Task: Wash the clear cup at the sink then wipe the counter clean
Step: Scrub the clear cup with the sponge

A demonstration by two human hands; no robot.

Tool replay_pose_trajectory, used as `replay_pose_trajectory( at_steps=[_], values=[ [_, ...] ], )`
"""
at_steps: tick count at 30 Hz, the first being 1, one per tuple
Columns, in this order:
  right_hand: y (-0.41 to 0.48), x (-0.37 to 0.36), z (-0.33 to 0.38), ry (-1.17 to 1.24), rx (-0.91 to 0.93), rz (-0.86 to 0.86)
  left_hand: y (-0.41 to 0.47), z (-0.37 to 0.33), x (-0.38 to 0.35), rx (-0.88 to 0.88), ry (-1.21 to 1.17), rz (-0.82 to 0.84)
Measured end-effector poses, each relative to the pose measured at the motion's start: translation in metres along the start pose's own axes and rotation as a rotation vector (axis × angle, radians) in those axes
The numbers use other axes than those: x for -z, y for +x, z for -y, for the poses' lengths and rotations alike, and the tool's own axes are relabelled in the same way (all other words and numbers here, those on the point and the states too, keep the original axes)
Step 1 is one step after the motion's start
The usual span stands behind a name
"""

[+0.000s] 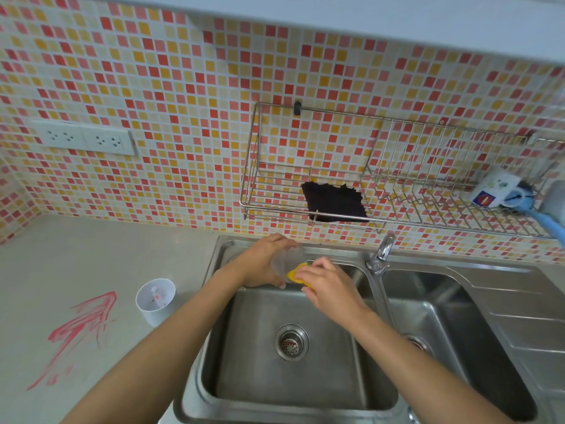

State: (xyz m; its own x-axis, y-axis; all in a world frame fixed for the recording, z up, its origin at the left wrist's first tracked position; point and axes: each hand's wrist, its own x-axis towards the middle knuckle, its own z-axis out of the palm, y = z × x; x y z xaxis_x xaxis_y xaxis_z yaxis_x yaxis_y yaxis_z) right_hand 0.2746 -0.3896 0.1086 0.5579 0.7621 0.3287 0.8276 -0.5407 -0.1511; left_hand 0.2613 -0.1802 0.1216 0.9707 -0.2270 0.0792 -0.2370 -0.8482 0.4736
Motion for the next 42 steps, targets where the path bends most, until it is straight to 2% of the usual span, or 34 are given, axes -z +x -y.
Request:
replay_pose_trajectory(
  at_steps=[4,8,12,13,15,17,18,19,21,23,25,28,31,32,34,36,40,42],
  values=[
    [0.004,-0.002,-0.005,-0.069,-0.001,-0.116,0.002,-0.005,0.006,0.021,-0.107,0.007],
    [0.006,0.001,-0.006,-0.089,0.003,-0.163,-0.001,-0.007,0.005,0.076,-0.196,-0.058],
    [0.01,0.003,0.007,-0.02,0.022,-0.207,-0.002,-0.008,-0.001,0.07,-0.082,-0.15],
    [0.011,0.003,0.013,0.035,-0.022,-0.198,-0.002,-0.007,-0.002,0.057,-0.058,-0.174],
    [0.014,0.005,0.024,0.29,-0.233,-0.135,-0.001,-0.004,-0.003,0.021,-0.013,-0.198],
    [0.021,0.009,0.023,0.629,-0.431,0.009,-0.002,-0.001,-0.002,-0.003,0.02,-0.163],
    [0.023,0.01,0.018,0.711,-0.461,0.077,-0.002,0.001,-0.001,-0.008,0.042,-0.138],
    [0.024,0.013,0.012,0.681,-0.436,0.135,-0.003,0.002,0.0,-0.01,0.073,-0.122],
    [0.026,0.015,0.0,0.343,-0.226,0.185,-0.005,0.001,0.001,0.005,0.145,-0.096],
    [0.026,0.013,-0.012,-0.077,0.065,0.061,-0.005,-0.001,0.001,0.004,0.184,-0.084],
    [0.024,0.011,-0.017,-0.236,0.18,-0.055,-0.004,-0.001,0.001,-0.022,0.161,-0.099],
    [0.019,0.002,-0.003,-0.092,0.051,-0.126,-0.001,0.0,0.004,-0.049,0.142,-0.113],
    [0.013,-0.008,0.021,0.431,-0.312,-0.039,0.001,0.001,0.007,-0.055,0.209,-0.076],
    [0.014,-0.007,0.025,0.543,-0.387,-0.012,0.001,0.002,0.007,-0.049,0.217,-0.055],
    [0.014,-0.007,0.019,0.623,-0.426,0.03,0.0,0.003,0.006,-0.041,0.212,-0.033],
    [0.013,-0.002,0.01,0.515,-0.334,0.086,0.0,0.002,0.005,-0.045,0.211,-0.008],
    [0.012,0.001,-0.012,-0.062,0.055,-0.012,0.001,-0.001,-0.002,-0.055,0.167,0.01],
    [0.01,0.004,-0.012,-0.1,0.091,-0.061,0.002,-0.003,-0.002,-0.066,0.138,-0.005]
  ],
)
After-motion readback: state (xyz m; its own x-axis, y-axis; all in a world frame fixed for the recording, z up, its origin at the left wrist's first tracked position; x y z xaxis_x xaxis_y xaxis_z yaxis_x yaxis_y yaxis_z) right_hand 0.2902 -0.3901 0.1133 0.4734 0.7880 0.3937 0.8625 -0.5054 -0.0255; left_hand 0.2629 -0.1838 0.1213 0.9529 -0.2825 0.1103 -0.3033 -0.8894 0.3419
